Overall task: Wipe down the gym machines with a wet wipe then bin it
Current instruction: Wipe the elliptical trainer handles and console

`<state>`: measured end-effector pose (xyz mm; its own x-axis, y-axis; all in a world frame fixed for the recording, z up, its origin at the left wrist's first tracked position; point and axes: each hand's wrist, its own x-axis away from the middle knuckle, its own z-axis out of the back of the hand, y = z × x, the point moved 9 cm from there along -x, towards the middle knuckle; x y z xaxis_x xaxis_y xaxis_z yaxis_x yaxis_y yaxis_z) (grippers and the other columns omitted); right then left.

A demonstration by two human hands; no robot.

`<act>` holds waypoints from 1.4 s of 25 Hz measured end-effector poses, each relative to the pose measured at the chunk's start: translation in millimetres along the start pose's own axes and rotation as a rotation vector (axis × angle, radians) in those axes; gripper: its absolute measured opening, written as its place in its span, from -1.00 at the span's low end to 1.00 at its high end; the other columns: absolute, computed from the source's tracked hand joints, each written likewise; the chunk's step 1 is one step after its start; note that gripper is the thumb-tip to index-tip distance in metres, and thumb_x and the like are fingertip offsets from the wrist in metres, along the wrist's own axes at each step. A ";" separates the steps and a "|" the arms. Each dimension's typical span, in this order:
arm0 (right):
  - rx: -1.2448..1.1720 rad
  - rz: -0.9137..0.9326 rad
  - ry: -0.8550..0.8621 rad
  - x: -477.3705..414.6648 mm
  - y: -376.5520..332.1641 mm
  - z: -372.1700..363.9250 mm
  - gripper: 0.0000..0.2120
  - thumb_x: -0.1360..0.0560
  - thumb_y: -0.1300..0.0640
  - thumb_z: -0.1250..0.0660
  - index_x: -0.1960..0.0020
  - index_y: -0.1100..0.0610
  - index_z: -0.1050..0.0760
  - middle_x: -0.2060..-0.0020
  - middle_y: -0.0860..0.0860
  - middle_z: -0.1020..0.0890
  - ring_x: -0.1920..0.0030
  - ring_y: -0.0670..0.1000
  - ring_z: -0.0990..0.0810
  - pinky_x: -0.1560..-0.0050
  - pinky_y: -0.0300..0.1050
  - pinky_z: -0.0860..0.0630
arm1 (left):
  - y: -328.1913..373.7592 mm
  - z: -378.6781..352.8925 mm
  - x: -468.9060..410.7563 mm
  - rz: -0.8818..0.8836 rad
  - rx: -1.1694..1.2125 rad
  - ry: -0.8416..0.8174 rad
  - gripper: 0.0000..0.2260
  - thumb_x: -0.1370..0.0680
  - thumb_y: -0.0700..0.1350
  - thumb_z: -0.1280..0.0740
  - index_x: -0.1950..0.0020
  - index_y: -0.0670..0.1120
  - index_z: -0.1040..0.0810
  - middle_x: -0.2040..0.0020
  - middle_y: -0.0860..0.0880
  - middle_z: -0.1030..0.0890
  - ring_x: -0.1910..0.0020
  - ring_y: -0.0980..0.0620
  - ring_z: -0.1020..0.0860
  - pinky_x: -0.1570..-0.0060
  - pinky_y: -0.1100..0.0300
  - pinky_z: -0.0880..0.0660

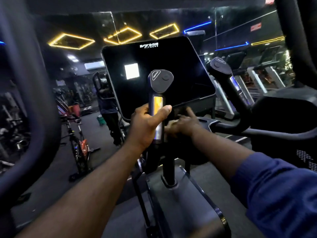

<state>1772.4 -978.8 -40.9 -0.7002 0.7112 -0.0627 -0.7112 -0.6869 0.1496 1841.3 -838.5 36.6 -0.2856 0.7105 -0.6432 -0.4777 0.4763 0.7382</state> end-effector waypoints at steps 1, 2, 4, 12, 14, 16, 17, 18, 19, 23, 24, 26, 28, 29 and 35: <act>0.033 -0.106 -0.030 -1.6 25.9 -4.9 -0.42 -0.67 -0.32 0.19 -0.60 -0.23 -0.25 -0.62 -0.15 -0.27 -0.66 0.03 -0.08 -0.54 0.33 0.41 | -1.1 0.1 -0.1 0.009 -0.004 -0.004 -0.37 -0.39 0.25 -0.49 0.16 -0.35 -0.48 0.28 -0.13 -0.48 0.25 -0.06 -0.45 0.14 0.01 -0.39; 0.030 -0.190 -0.046 -0.2 48.6 -9.6 -0.36 -0.64 -0.37 0.24 -0.61 -0.22 -0.23 -0.62 -0.15 -0.28 -0.67 0.03 -0.07 -0.52 0.35 0.44 | -1.5 0.1 -0.4 0.016 -0.006 -0.004 -0.34 -0.38 0.27 -0.49 0.13 -0.38 -0.49 0.26 -0.14 -0.49 0.23 -0.07 -0.46 0.11 -0.01 -0.41; -0.035 -0.304 -0.022 -0.1 80.8 -13.6 -0.25 -0.58 -0.44 0.29 -0.57 -0.20 -0.32 -0.56 -0.11 -0.40 -0.64 0.03 -0.15 -0.50 0.38 0.43 | -3.2 0.7 -2.5 0.028 0.002 0.001 -0.32 -0.36 0.28 -0.50 0.09 -0.39 -0.52 0.23 -0.15 -0.52 0.19 -0.09 -0.51 0.07 -0.12 -0.49; -0.279 -0.090 0.299 39.8 34.4 15.8 -0.48 -0.66 -0.27 -0.05 -0.36 -0.02 -0.57 -0.27 0.08 -0.63 -0.28 0.14 -0.57 -0.09 -0.11 -0.34 | 4.0 -4.6 3.7 0.004 0.025 -0.059 -0.37 -0.44 0.19 -0.45 0.05 -0.43 -0.51 0.21 -0.27 -0.54 0.19 -0.06 -0.52 0.10 0.09 -0.49; -0.222 0.024 0.173 31.5 -10.4 16.6 -0.61 -0.70 -0.15 -0.12 -0.42 -0.03 -0.50 -0.34 0.07 -0.58 -0.32 0.18 -0.56 -0.12 -0.02 -0.47 | 3.0 -5.2 3.5 0.015 0.046 -0.069 -0.35 -0.44 0.21 -0.46 0.05 -0.43 -0.48 0.21 -0.17 -0.50 0.21 -0.07 -0.49 0.13 0.04 -0.45; -0.231 0.121 0.201 27.1 -43.8 23.4 -0.61 -0.66 -0.09 -0.14 -0.40 -0.01 -0.51 -0.35 0.05 -0.58 -0.38 0.15 -0.53 -0.29 0.05 -0.42 | 0.7 -6.2 3.2 0.028 0.055 -0.055 -0.41 -0.46 0.17 -0.48 0.08 -0.40 -0.48 0.24 -0.15 -0.50 0.25 -0.07 -0.49 0.15 0.02 -0.44; -0.220 0.166 0.209 26.0 -52.3 21.5 -0.51 -0.63 -0.14 -0.02 -0.38 0.00 -0.54 -0.35 0.01 -0.59 -0.44 0.09 -0.48 -0.48 0.08 -0.28 | -0.3 -6.5 3.9 0.035 0.061 -0.045 -0.47 -0.47 0.13 -0.48 0.11 -0.37 -0.50 0.27 -0.12 -0.52 0.26 -0.05 -0.50 0.16 0.03 -0.45; -0.169 0.206 0.195 25.2 -57.1 14.6 -0.38 -0.57 -0.21 0.11 -0.37 -0.02 -0.56 -0.34 -0.03 -0.60 -0.47 0.03 -0.44 -0.60 0.14 -0.07 | -1.7 -6.4 4.9 0.046 0.070 -0.033 -0.53 -0.47 0.11 -0.49 0.14 -0.32 -0.52 0.29 -0.09 -0.52 0.27 -0.04 -0.50 0.17 0.03 -0.45; -0.117 0.213 0.179 22.7 -53.5 7.2 -0.34 -0.55 -0.24 0.14 -0.37 -0.05 -0.56 -0.34 -0.06 -0.60 -0.50 -0.01 -0.42 -0.63 0.21 0.09 | -2.7 -5.2 5.4 0.054 0.074 -0.020 -0.55 -0.46 0.12 -0.50 0.17 -0.28 -0.52 0.30 -0.08 -0.52 0.28 -0.03 -0.49 0.18 0.02 -0.44; -0.156 -0.063 0.266 17.8 -4.1 19.0 -0.64 -0.62 -0.16 -0.18 -0.28 -0.07 -0.60 -0.28 0.02 -0.65 -0.40 0.07 -0.51 -0.59 0.17 0.01 | 1.3 -3.9 5.1 0.028 0.030 -0.020 -0.57 -0.43 0.22 -0.52 0.25 -0.10 -0.47 0.32 -0.02 -0.48 0.30 -0.03 -0.45 0.20 -0.02 -0.42; -0.168 -0.110 0.261 17.1 4.6 20.3 -0.67 -0.61 -0.14 -0.25 -0.23 -0.01 -0.64 -0.22 0.08 -0.67 -0.34 0.12 -0.56 -0.50 0.08 -0.20 | 1.5 -2.7 5.3 0.027 0.015 -0.008 -0.57 -0.41 0.28 -0.53 0.25 -0.03 -0.48 0.32 0.02 -0.49 0.30 -0.01 -0.47 0.19 -0.01 -0.43; -0.304 -0.084 0.249 16.4 8.2 24.7 -0.74 -0.61 0.00 -0.34 -0.12 0.15 -0.68 -0.06 0.19 -0.70 -0.18 0.16 -0.66 -0.12 -0.07 -0.47 | 1.7 4.0 5.0 0.008 0.113 0.033 -0.52 -0.35 0.41 -0.50 0.18 0.02 -0.53 0.29 0.05 -0.54 0.27 0.03 -0.49 0.21 0.05 -0.42; -0.592 -0.012 0.307 19.2 8.2 41.4 -0.77 -0.61 0.10 -0.38 0.16 0.19 -0.66 0.19 0.18 -0.70 0.10 0.00 -0.67 0.11 -0.13 -0.48 | -4.8 34.9 1.0 0.002 0.257 0.244 -0.43 -0.38 0.44 -0.39 0.10 -0.08 -0.55 0.27 -0.01 -0.57 0.27 0.00 -0.49 0.29 0.12 -0.39; -0.772 -0.014 0.407 26.1 14.6 53.4 -0.70 -0.60 0.15 -0.39 0.31 0.15 -0.59 0.33 0.11 -0.67 0.24 -0.10 -0.61 0.17 -0.15 -0.51 | -14.0 54.7 -0.4 0.034 0.303 0.400 -0.40 -0.40 0.45 -0.31 0.10 -0.12 -0.55 0.28 -0.06 -0.58 0.30 -0.01 -0.48 0.33 0.14 -0.36; -1.696 0.295 0.759 28.5 -9.2 134.1 -0.90 -0.55 0.41 -0.30 0.05 0.37 -0.60 0.21 0.07 -0.67 0.25 -0.12 -0.63 0.16 -0.17 -0.57 | -41.5 126.5 -18.4 0.121 0.259 0.901 -0.45 -0.49 0.44 -0.17 0.21 -0.05 -0.53 0.26 -0.03 -0.55 0.27 0.02 -0.47 0.22 0.08 -0.38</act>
<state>1767.5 -932.2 88.3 -0.3335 0.6756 -0.6575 0.4541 -0.4961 -0.7401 1971.5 -805.8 43.5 -0.9075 0.1461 -0.3938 -0.2339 0.6029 0.7627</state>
